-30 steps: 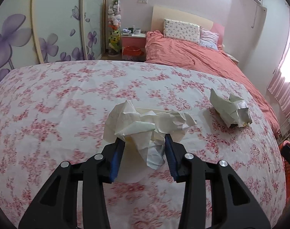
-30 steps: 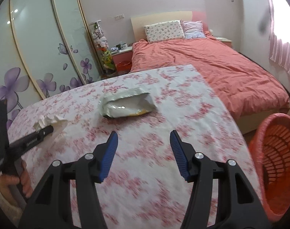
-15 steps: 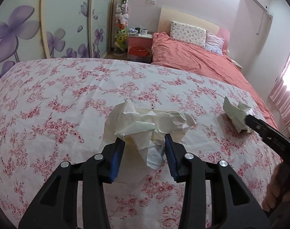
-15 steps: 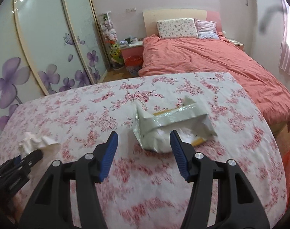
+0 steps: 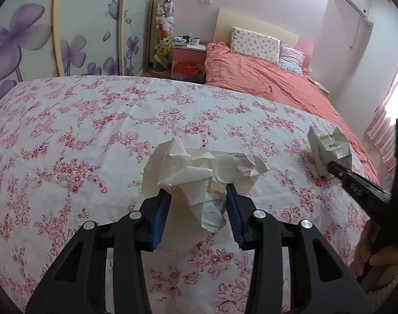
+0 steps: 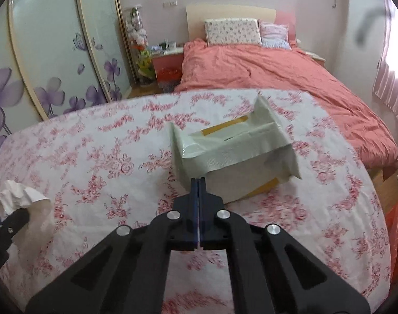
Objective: Collect trash
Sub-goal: 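Grasp the grey-green foil packet with the right tool while the left tool holds the tissue, then carry the tissue and foil packet to the orange basket and open both tools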
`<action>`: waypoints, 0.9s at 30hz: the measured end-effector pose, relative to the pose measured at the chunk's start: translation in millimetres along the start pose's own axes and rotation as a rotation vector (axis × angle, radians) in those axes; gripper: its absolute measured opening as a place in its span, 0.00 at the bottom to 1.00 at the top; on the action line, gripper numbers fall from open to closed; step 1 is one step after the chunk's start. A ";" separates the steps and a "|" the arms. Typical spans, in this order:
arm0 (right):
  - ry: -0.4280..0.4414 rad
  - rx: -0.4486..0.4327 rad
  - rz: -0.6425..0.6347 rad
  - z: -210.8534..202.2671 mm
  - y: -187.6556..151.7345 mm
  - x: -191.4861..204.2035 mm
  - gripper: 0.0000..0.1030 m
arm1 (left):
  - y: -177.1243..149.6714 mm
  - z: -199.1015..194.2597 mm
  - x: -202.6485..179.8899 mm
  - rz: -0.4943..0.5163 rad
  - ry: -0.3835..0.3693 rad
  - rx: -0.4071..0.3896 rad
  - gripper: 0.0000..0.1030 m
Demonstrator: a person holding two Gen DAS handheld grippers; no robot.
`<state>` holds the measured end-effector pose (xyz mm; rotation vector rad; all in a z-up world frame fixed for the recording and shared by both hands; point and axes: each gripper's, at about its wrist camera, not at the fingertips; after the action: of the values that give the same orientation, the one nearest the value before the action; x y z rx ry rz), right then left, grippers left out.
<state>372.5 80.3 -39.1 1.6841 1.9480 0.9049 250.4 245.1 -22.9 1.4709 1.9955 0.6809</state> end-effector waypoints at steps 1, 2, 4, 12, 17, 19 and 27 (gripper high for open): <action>0.011 -0.014 0.008 -6.8 -0.5 -4.5 0.01 | 0.0 -0.4 -1.1 0.001 -0.002 0.000 0.40; 0.020 -0.025 0.014 -12.9 -1.0 -8.3 0.01 | -0.5 -1.2 -2.8 0.001 -0.004 -0.001 0.40; 0.029 -0.051 0.018 -29.0 -3.1 -15.9 0.01 | -1.0 -4.4 -7.6 0.004 -0.011 -0.004 0.40; 0.042 -0.139 0.042 -100.2 -17.2 -45.7 0.01 | -5.6 -29.5 -37.7 0.037 -0.058 -0.032 0.40; 0.036 -0.195 0.055 -150.0 -35.8 -66.5 0.01 | -12.2 -47.2 -61.8 0.068 -0.093 -0.047 0.40; 0.028 -0.210 0.066 -165.1 -43.4 -74.5 0.01 | -15.8 -55.0 -73.9 0.086 -0.110 -0.052 0.40; -0.032 -0.256 0.118 -217.7 -73.6 -116.6 0.01 | -31.3 -75.5 -122.2 0.155 -0.189 -0.051 0.40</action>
<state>194.4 -82.9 50.6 1.6642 1.6465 1.1107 205.7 114.1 26.5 1.6089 1.7243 0.6266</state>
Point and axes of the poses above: each gripper's, at about its wrist camera, not at the fingertips, and z roughly the way its jaws point, x to its left, y to its top, and after that the axes turned 1 degree about y, right-handed
